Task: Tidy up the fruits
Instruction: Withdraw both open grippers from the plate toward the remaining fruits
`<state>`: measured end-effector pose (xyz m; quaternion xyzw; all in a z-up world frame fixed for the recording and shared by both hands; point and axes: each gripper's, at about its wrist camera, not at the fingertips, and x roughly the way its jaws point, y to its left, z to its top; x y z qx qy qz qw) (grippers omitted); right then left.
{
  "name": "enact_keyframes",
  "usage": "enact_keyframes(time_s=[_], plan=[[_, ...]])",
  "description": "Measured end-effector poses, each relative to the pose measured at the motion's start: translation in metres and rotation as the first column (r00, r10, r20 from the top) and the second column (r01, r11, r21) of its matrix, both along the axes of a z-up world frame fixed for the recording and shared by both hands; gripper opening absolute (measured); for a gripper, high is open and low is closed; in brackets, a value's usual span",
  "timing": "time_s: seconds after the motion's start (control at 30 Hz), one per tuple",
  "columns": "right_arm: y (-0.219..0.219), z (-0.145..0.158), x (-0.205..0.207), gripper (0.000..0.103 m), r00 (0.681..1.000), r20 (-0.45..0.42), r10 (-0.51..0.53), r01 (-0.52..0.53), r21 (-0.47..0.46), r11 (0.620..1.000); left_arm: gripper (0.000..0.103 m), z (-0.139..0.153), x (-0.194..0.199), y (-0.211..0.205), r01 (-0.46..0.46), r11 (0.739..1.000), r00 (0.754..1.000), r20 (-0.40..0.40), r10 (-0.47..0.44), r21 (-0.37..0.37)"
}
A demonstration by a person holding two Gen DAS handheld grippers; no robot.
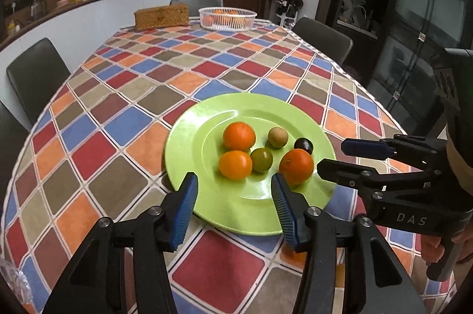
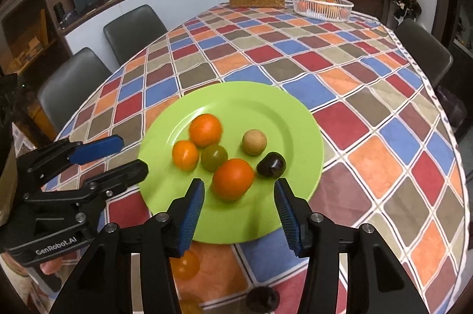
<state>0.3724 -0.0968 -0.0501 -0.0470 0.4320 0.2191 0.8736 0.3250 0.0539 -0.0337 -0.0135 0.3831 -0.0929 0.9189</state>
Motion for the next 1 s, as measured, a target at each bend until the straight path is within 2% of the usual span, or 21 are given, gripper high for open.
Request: enact_keyframes(time_s=[0.2,0.47,0.57,0.67,1.0], plan=[[-0.004,0.019,-0.024,0.050,0.998,0.061,0.005,-0.003,-0.025,1.000,0.057,0.022,-0.026,-0.004,0.003,1.000,0.998,0.056,-0.004,0.027],[-0.016,0.045,-0.061,0.050,0.991,0.136,-0.007,0.008,-0.011,1.000,0.063,0.046,-0.065,-0.015,0.018,0.999,0.991,0.132,-0.024,0.050],[-0.021,0.053,-0.077,0.051,0.988,0.155,-0.011,0.012,-0.004,1.000,0.065,0.052,-0.079,-0.020,0.032,0.998,0.988,0.146,-0.039,0.049],[-0.026,0.058,-0.092,0.057,0.985,0.171,-0.022,0.021,0.004,1.000,0.065,0.056,-0.091,-0.024,0.043,0.998,0.986,0.161,-0.050,0.042],[-0.043,0.064,-0.139,0.057,0.971,0.234,-0.054,0.051,0.021,0.998,0.065,0.059,-0.126,-0.042,0.102,0.992,0.973,0.198,-0.115,0.075]])
